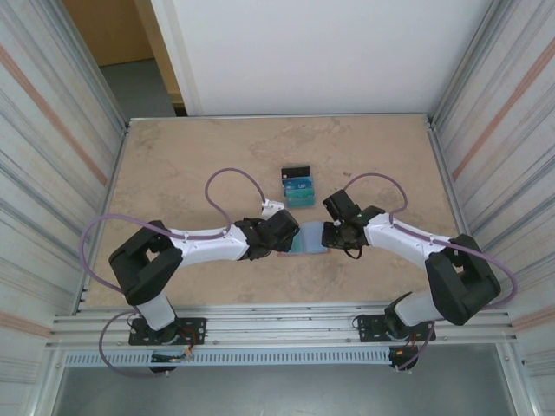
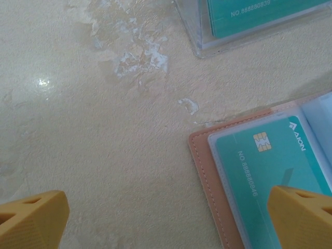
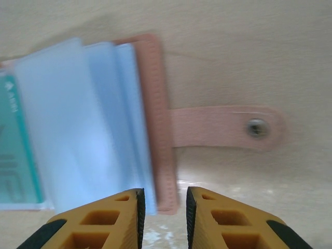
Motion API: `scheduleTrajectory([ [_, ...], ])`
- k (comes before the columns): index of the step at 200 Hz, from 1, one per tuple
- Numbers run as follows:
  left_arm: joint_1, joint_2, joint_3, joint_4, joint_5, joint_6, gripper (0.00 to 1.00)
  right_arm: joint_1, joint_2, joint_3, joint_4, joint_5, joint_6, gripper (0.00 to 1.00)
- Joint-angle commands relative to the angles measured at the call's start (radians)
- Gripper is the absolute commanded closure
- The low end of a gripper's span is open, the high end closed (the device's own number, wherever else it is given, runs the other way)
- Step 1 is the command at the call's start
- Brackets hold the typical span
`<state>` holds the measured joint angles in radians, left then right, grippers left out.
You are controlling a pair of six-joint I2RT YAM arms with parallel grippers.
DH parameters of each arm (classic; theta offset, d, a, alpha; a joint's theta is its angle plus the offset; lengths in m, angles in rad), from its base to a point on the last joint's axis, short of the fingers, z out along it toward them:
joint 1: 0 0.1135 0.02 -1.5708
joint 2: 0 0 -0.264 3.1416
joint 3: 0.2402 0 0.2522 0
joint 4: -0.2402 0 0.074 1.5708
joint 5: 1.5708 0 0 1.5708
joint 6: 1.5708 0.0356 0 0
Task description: Take the credit cards out of the card holder
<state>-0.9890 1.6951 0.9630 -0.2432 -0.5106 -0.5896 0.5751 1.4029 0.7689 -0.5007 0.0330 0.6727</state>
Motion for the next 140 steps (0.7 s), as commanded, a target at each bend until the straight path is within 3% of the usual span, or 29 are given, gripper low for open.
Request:
scheduleTrajectory([
  [1, -0.008, -0.017, 0.005, -0.034, -0.041, -0.029, 0.01, -0.025, -0.084, -0.003, -0.081, 0.078, 0.016, 0.70],
  [24, -0.005, -0.035, -0.007, -0.042, -0.056, -0.026, 0.01, -0.028, -0.130, 0.024, -0.108, 0.084, 0.013, 0.74],
  [54, -0.002, -0.044, -0.010, -0.050, -0.068, -0.010, 0.01, 0.013, -0.132, 0.038, -0.040, -0.011, 0.017, 0.82],
  [87, 0.015, -0.060, -0.041, -0.029, -0.041, -0.010, 0.01, 0.065, -0.032, 0.088, 0.042, -0.102, 0.028, 0.89],
  [140, 0.027, -0.036, -0.066, 0.005, -0.007, -0.003, 0.01, 0.087, 0.172, 0.193, 0.126, -0.232, 0.030, 0.91],
])
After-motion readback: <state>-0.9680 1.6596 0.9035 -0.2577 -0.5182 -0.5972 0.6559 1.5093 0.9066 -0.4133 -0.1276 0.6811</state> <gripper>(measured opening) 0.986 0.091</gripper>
